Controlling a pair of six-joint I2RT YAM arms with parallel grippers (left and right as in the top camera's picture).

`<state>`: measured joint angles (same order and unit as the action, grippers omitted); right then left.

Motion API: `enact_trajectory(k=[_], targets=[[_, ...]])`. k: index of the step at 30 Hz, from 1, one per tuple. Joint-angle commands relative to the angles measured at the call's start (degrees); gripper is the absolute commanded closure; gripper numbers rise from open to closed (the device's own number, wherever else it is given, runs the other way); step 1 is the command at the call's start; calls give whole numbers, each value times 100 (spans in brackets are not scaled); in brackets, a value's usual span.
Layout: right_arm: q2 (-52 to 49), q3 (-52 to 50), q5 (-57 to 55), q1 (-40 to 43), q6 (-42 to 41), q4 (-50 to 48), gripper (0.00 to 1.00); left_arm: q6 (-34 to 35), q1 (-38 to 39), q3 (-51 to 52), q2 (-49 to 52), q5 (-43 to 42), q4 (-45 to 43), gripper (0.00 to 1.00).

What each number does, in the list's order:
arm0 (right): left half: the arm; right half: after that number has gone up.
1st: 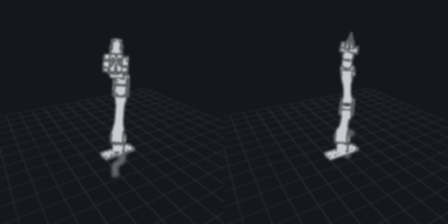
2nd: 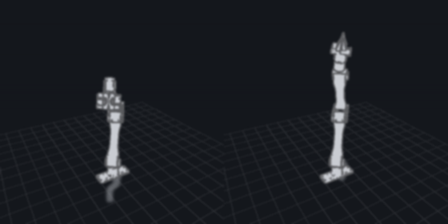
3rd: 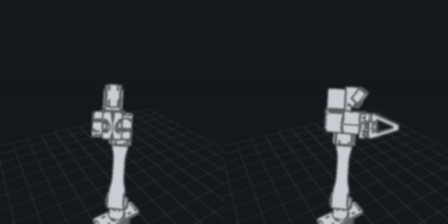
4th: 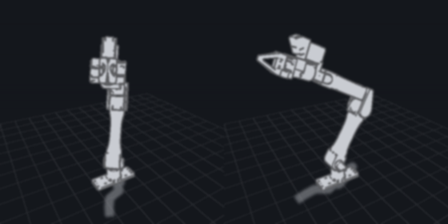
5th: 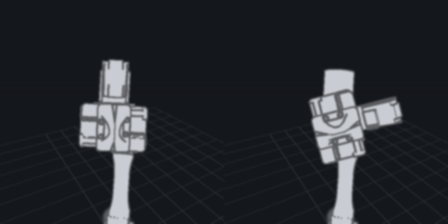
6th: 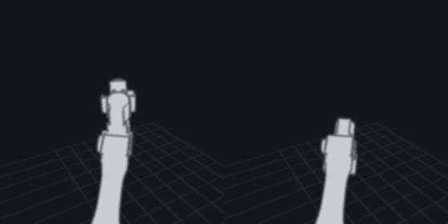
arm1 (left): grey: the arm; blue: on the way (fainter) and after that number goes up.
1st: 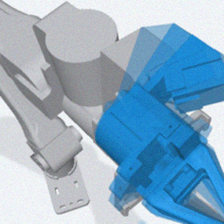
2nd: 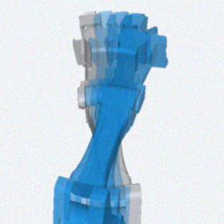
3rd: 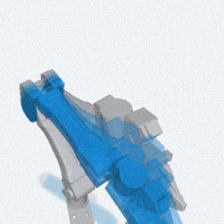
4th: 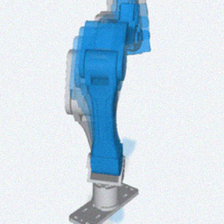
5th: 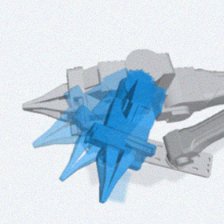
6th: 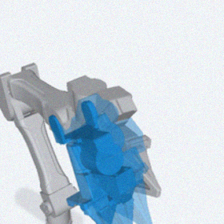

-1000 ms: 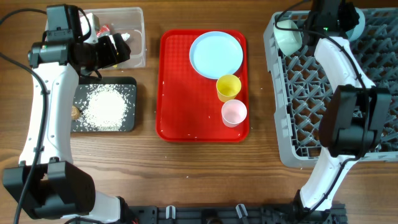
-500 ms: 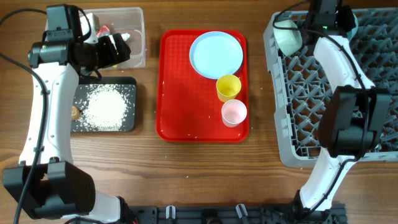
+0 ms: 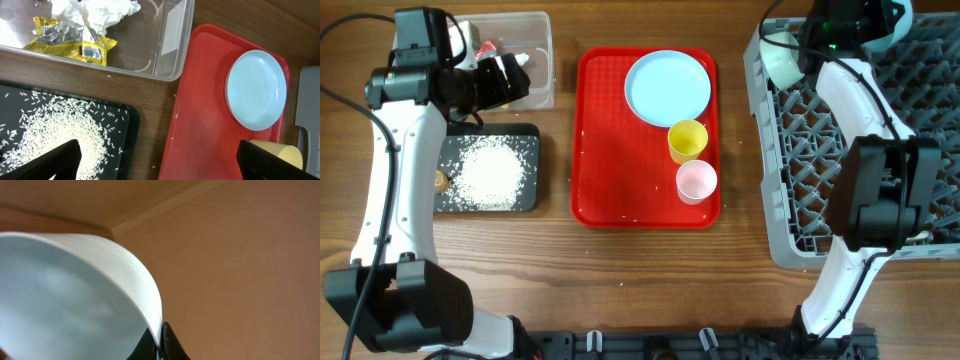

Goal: Sort waste into correct bins and load items into the dishwasher rack
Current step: 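Carry the blue bowl to the rack and set it beside the green bowl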

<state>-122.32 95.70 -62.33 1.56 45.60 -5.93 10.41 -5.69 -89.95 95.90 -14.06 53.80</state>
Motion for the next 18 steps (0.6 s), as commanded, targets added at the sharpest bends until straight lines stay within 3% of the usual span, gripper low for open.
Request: enact_trajectory(k=[1, 5, 18], targets=[[-105, 24, -114, -22, -625, 560, 96, 35, -7, -28, -31, -46, -13, 0], [-114, 11, -26, -22, -1158, 1163, 96, 35, -7, -28, -31, -46, -13, 0], [-638, -57, -140, -33, -1115, 1003, 96, 35, -7, -28, -31, -46, -13, 0]])
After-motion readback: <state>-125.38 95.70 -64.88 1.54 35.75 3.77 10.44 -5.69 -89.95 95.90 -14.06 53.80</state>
